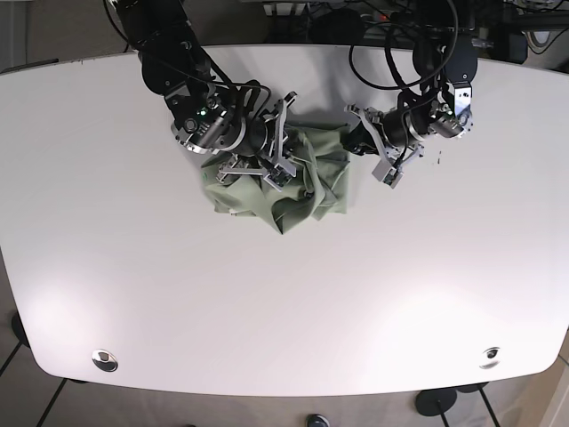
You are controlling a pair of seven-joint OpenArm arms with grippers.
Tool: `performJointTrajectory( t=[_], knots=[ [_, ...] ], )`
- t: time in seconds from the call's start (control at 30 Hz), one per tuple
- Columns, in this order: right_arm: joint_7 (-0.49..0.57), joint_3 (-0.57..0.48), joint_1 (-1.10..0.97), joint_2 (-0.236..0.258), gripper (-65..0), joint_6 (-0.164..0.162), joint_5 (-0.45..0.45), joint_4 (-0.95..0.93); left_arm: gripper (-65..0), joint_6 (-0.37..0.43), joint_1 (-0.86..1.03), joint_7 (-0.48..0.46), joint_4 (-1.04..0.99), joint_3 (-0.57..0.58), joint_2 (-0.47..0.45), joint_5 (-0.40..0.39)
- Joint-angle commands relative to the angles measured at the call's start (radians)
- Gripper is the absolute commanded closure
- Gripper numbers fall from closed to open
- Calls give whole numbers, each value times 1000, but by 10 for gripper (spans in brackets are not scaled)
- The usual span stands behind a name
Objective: Fold the T-shirt properly
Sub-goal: 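Press and flip the green bundle with both grippers to square it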
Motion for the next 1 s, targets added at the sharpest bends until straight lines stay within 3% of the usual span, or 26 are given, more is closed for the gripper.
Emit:
performJointTrajectory(
  t=[0.03, 0.27, 0.47, 0.53, 0.57, 0.63, 0.73, 0.87, 1.0],
  knots=[
    [19, 1, 13, -2, -16, -2, 9, 59, -43, -5, -11, -13, 7, -1, -3, -14],
    [19, -21, 18, -134, -17, 8, 12, 145, -43, -5, -19, -14, -45, -6, 37, -16],
    [25, -73, 51, -230, -22, 1, 5, -24, -39, -6, -17, -14, -21, -9, 37, -16],
    [25, -70, 61, -229, -76, -2, 9, -27, -38, -8, -2, -13, 34, -62, 34, -16],
    [25, -70, 61, -227, -130, -2, 9, -24, -38, -15, 23, -13, 68, -102, 32, -16],
    [25, -70, 56, -227, -296, -2, 9, -15, -40, -98, 69, -11, 140, -220, 31, -14],
    [25, -64, 36, -226, -420, -2, 9, 68, -42, -114, 118, -10, 205, -362, 28, -9],
    [26, 75, 62, -233, -420, -2, 11, 48, -42, -114, 142, -10, 211, -414, -51, -9],
    [26, 131, 160, -232, -420, -3, 11, -58, -42, -114, 142, -10, 215, -415, -57, -11]
  ],
)
